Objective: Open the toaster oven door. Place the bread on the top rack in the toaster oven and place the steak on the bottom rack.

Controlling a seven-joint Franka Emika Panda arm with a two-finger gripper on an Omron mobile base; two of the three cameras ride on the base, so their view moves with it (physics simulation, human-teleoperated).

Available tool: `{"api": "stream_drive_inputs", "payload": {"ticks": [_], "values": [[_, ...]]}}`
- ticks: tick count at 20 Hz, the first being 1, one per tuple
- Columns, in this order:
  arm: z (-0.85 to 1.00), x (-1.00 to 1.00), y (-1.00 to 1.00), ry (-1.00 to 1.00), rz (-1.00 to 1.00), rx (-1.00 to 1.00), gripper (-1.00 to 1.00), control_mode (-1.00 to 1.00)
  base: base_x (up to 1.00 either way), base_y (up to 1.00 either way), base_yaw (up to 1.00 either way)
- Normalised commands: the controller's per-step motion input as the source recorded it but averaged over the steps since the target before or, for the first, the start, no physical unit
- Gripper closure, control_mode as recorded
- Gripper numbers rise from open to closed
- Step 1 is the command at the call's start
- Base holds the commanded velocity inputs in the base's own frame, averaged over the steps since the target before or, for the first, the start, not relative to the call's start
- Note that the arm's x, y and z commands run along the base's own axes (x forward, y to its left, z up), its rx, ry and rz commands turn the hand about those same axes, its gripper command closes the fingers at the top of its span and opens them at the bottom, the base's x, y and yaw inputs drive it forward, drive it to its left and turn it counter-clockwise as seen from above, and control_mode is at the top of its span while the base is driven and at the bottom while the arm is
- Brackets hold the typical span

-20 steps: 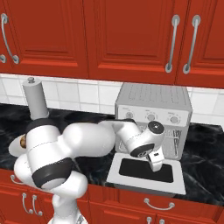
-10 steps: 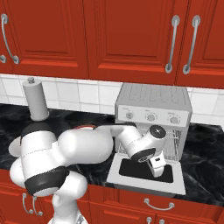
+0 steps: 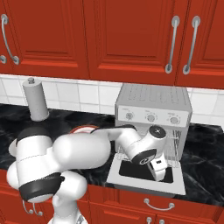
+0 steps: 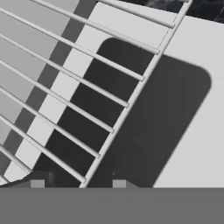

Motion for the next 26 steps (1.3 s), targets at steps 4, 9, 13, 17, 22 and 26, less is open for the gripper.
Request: {"api": "stream_drive_inputs", "payload": {"ticks": [4, 9, 13, 17, 22, 26], "values": [[-0.94, -0.80, 0.00, 0.14, 0.00, -0.06, 1.00, -1.00, 0.00, 0.00, 0.00], [-0.94, -0.85, 0.00, 0.10, 0.00, -0.06, 1.00, -1.00, 0.00, 0.00, 0.00], [-0.94, -0.86, 0.00, 0.09, 0.00, -0.05, 1.00, -1.00, 0.00, 0.00, 0.00], [-0.94, -0.85, 0.00, 0.09, 0.00, -0.04, 1.00, -1.00, 0.00, 0.00, 0.00], [-0.58, -0.51, 0.00, 0.04, -0.01, 0.05, 1.00, -1.00, 0.00, 0.00, 0.00], [0.11, -0.19, 0.01, 0.00, 0.00, 0.20, 1.00, -1.00, 0.00, 0.00, 0.00]]}}
